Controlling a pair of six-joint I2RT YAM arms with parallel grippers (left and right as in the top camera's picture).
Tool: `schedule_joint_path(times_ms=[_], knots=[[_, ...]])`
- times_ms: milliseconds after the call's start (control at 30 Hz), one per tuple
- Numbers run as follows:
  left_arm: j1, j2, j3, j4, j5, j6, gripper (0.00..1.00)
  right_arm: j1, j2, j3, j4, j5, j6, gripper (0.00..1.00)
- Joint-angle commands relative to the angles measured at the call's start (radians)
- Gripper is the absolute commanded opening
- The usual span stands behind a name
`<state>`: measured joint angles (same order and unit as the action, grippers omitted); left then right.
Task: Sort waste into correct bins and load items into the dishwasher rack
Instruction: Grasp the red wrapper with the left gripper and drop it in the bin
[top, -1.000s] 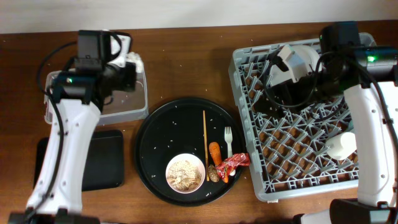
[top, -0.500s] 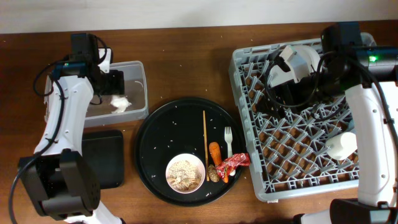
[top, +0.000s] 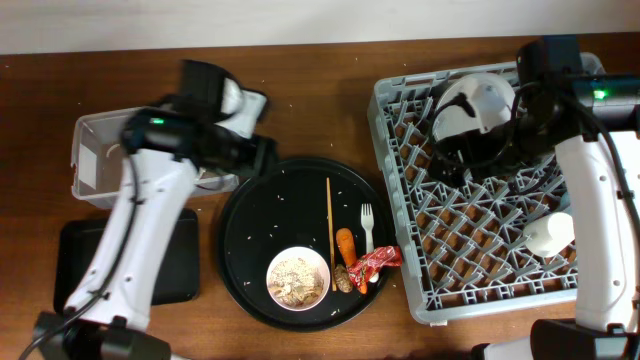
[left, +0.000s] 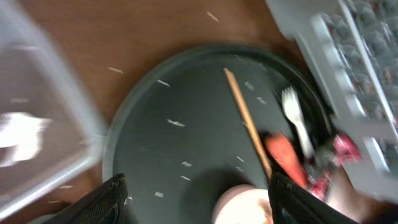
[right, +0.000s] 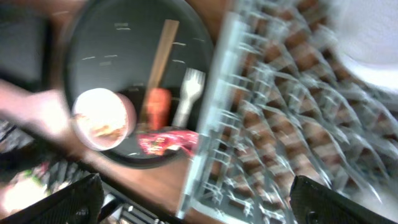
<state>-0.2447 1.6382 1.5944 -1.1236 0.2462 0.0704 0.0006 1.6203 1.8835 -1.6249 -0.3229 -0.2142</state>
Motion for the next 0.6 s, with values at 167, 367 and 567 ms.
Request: schedule_joint_path(times_ms=[167,367,567], knots=[[-0.263,0.101,-0.063,-0.029,0.083,-0.043,0.76,-0.295,-0.01,0.018,-0.018,0.19,0.275,0.98],[-0.455,0.233,-0.063,-0.029,0.061,-0.02,0.76,-0.375,-0.01,0.016,-0.018,0.139,0.272,0.98],[-0.567,0.364,-0.063,-0.029,0.02,-0.021,0.75,-0.373,-0.01,0.015,-0.018,0.139,0.272,0.98]])
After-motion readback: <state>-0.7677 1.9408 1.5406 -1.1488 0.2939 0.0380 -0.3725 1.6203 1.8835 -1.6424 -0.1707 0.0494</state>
